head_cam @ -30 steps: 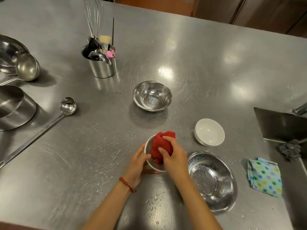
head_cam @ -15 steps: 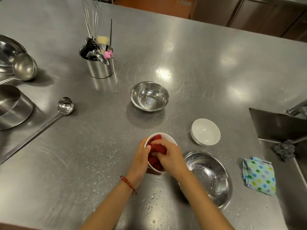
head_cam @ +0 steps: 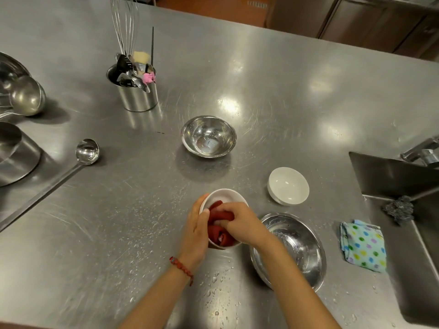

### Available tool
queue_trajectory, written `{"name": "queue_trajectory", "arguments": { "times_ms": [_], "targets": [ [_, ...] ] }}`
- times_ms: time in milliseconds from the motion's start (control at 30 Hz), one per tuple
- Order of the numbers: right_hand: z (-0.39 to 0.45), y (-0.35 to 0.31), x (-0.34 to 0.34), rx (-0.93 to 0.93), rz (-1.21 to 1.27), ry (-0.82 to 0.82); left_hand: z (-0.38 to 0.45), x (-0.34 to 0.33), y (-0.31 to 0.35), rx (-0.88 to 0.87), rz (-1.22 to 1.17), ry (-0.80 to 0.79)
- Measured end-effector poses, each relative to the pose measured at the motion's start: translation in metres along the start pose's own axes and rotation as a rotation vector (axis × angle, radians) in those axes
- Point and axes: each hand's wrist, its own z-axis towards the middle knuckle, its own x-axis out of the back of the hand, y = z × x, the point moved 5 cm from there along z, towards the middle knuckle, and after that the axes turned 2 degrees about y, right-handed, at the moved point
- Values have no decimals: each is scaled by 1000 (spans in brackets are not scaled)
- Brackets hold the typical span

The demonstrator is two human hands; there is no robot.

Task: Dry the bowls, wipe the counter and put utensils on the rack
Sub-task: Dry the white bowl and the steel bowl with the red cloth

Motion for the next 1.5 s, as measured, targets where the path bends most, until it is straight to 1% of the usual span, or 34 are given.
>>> {"name": "queue_trajectory", "arguments": {
  "times_ms": [67,133,167,267,333,400,467,567,667,767,867,1067,1133,1167,1233,1267,1333,1367,1400,1433,1500],
  "targets": [
    [-2,3,-3,-8,186,209,2,0,1,22,4,-18],
    [-6,8,-6,-27,267,406,5,-1,0,44,-16,-15],
    [-8,10,-4,-16,279,471,6,-1,-3,59,-48,-5],
    [-17,17,12,34,356,570,13,2,-14,158,-145,36],
    [-25,28,23,41,429,614,18,4,-15,215,-117,34],
    [-32,41,32,35,491,655,21,5,-19,224,-65,35],
    [-39,52,37,28,555,695,24,6,-24,191,-17,53],
    [-49,68,42,1,575,730,28,9,-33,159,73,74],
    [-56,81,45,-28,570,731,30,12,-43,205,115,90],
    [-62,92,50,-51,561,738,30,12,-47,268,105,71],
    [-69,100,58,-64,572,765,31,13,-47,222,120,67],
    [-88,123,75,-101,575,853,36,17,-47,132,300,85],
    [-95,133,79,-117,588,862,34,16,-44,127,269,68],
    [-100,138,80,-127,583,863,33,17,-41,109,263,68],
    [-107,146,82,-138,565,872,32,23,-34,17,382,90],
    [-110,150,83,-143,558,877,30,26,-29,-29,484,125],
    [-116,156,82,-165,522,870,23,30,-16,-114,642,251],
    [-118,160,82,-174,502,861,16,27,-7,-176,657,296],
    [-119,163,81,-180,489,849,7,19,3,-237,634,299],
    [-120,166,79,-187,477,837,-4,8,10,-281,573,269],
    [-119,171,77,-208,434,817,-24,-20,13,-301,438,153]
  ]
}}
